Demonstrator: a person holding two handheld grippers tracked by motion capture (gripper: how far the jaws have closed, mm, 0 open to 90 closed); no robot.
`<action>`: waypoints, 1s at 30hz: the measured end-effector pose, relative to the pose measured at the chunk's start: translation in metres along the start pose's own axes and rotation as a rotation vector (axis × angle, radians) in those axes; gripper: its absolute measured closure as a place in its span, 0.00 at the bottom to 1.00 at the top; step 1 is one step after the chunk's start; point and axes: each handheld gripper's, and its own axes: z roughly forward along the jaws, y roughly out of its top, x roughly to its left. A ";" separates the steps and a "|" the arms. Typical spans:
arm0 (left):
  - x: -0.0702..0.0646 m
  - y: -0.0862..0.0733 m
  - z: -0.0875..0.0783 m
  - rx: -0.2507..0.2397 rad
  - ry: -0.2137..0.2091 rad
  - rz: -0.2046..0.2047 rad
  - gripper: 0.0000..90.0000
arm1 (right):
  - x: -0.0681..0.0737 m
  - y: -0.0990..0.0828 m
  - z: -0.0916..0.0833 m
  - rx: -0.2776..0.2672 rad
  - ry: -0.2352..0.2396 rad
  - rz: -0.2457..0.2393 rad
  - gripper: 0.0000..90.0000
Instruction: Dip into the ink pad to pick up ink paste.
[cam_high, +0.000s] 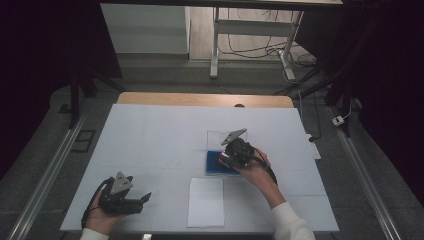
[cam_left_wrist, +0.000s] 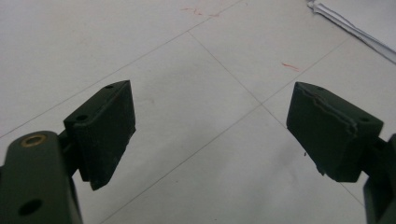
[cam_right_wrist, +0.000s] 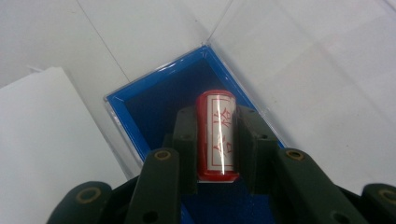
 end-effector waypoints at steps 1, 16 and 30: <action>0.001 0.000 0.000 -0.001 0.002 -0.001 0.18 | -0.001 0.000 -0.002 -0.016 0.007 0.000 0.78; 0.001 0.000 -0.001 -0.002 0.002 0.002 0.18 | -0.016 -0.006 -0.041 -0.205 0.091 0.078 0.78; 0.002 0.000 -0.001 -0.003 0.004 -0.002 0.18 | -0.015 -0.010 -0.050 -0.255 0.145 0.088 0.78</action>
